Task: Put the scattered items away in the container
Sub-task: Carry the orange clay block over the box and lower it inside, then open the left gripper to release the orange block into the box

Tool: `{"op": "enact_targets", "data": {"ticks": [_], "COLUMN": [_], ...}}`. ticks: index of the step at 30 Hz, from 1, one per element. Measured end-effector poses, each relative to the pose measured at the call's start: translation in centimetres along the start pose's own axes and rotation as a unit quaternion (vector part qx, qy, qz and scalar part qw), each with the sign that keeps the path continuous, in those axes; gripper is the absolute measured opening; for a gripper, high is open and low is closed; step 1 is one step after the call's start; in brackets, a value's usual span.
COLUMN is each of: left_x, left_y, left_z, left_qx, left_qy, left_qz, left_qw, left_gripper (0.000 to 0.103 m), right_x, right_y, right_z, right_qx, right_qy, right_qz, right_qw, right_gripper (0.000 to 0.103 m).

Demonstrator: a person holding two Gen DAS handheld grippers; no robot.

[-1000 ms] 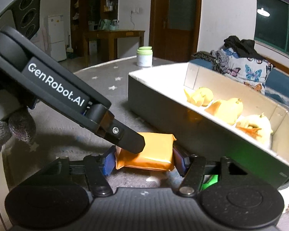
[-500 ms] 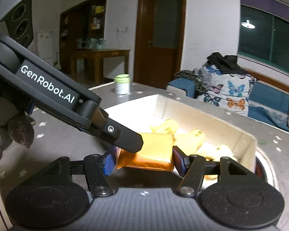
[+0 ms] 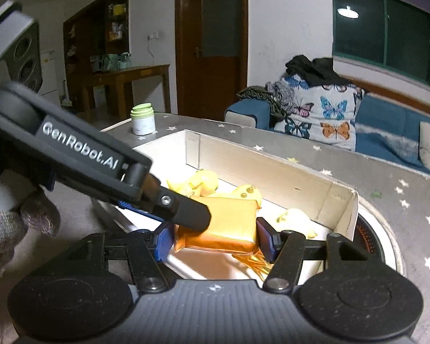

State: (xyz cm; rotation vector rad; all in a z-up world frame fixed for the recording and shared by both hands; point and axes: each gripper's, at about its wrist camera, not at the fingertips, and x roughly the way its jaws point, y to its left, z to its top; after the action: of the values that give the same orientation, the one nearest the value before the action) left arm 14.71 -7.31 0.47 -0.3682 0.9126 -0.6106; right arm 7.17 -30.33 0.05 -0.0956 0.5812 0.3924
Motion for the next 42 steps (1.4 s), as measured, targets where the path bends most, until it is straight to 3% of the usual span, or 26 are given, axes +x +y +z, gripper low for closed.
{"op": "enact_targets", "data": {"ticks": [6,22,25,28,42], "left_x": [0.9,-1.2,-1.6,-2.0,-5.5], "left_y": [0.5,0.8,0.7,0.7,0.0], "left_z": [0.1,-0.6,-0.8,-1.0,-3.1], "left_qx": [-0.001,-0.002,-0.002,-0.005,0.004], "left_qy": [0.006,-0.019,-0.022,-0.026,-0.059], "left_qz": [0.007,0.012,0.011,0.011,0.008], "left_qw": [1.0000,0.9997,0.9997,0.9996,0.9982], "left_gripper": [0.036,0.036,0.036,0.036,0.036], "right_x": [0.9,1.0,0.9,0.8,-2.6], "right_y": [-0.7,0.2,0.1,0.1,0.9], "right_z": [-0.3,-0.3,-0.2,-0.1,-0.5], "right_qx": [0.009,-0.006,-0.005,-0.005,-0.020], "right_qy": [0.016,0.029,0.027,0.024,-0.011], "right_qz": [0.002,-0.006,-0.007,-0.008,-0.024], "right_qw": [1.000,1.000,1.000,1.000,0.999], "right_gripper": [0.060,0.062,0.063,0.074,0.078]}}
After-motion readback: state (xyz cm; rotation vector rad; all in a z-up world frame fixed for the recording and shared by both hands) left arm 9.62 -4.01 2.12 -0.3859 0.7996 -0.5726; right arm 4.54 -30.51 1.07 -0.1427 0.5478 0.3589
